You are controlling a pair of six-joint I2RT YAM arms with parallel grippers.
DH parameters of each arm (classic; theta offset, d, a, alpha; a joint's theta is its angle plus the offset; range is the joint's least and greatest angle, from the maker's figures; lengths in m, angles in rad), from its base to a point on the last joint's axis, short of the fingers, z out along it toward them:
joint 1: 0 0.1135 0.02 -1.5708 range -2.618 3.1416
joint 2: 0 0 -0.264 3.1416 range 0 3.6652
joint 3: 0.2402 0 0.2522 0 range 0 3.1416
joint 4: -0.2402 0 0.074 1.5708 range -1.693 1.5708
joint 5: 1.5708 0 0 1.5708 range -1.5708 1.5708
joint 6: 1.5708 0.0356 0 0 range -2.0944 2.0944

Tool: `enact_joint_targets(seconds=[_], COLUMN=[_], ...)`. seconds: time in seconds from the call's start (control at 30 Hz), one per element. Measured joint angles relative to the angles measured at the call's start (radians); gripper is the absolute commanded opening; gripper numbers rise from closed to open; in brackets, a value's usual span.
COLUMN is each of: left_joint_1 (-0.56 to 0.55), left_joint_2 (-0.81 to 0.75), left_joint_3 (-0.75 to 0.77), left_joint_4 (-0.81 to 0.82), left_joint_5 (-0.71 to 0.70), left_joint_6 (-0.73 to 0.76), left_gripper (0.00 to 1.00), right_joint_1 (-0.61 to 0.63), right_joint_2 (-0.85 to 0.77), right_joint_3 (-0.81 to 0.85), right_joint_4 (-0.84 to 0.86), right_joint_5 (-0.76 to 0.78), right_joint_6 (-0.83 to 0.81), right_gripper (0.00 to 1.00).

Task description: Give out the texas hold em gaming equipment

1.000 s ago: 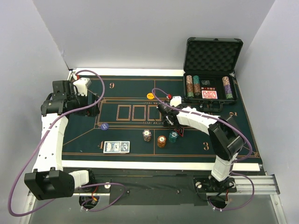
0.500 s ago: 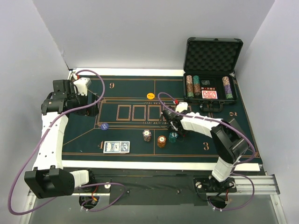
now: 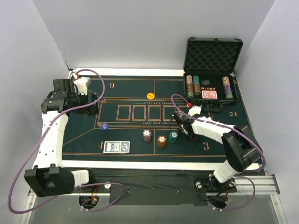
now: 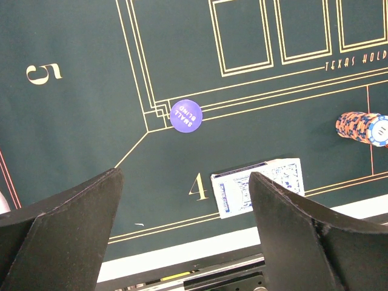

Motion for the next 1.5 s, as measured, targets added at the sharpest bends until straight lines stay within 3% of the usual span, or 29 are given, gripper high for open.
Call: enact_joint_targets(seconds=[0.13,0.27,0.47,0.63,0.83,1.03,1.5], left_joint_1=[0.0,0.0,0.001,0.015,0.027,0.03,0.03], left_joint_2=[0.0,0.0,0.0,0.0,0.0,-0.01,-0.041], left_joint_3=[0.0,-0.003,-0.008,-0.008,-0.008,-0.016,-0.035], left_joint_4=[0.0,0.0,-0.002,-0.006,-0.018,-0.027,-0.033], left_joint_5=[0.006,0.02,0.027,0.027,0.026,0.018,-0.005], left_joint_6=[0.0,-0.005,-0.02,-0.03,-0.034,-0.034,-0.033], left_gripper=[0.96,0.96,0.96,0.96,0.96,0.96,0.96], right_joint_1=[0.005,0.057,0.258,0.412,0.511,0.517,0.485], right_joint_2=[-0.044,-0.075,-0.038,0.1,0.287,0.311,0.343], right_joint_3=[0.018,0.189,0.587,0.708,0.705,0.689,0.64], right_joint_4=[-0.074,-0.179,-0.235,-0.257,-0.301,-0.308,-0.249], right_joint_5=[-0.005,0.006,0.014,-0.014,-0.071,-0.091,-0.144], right_joint_6=[-0.014,-0.052,-0.113,-0.134,-0.134,-0.133,-0.122], right_gripper=[0.69,0.77,0.89,0.91,0.91,0.88,0.66])
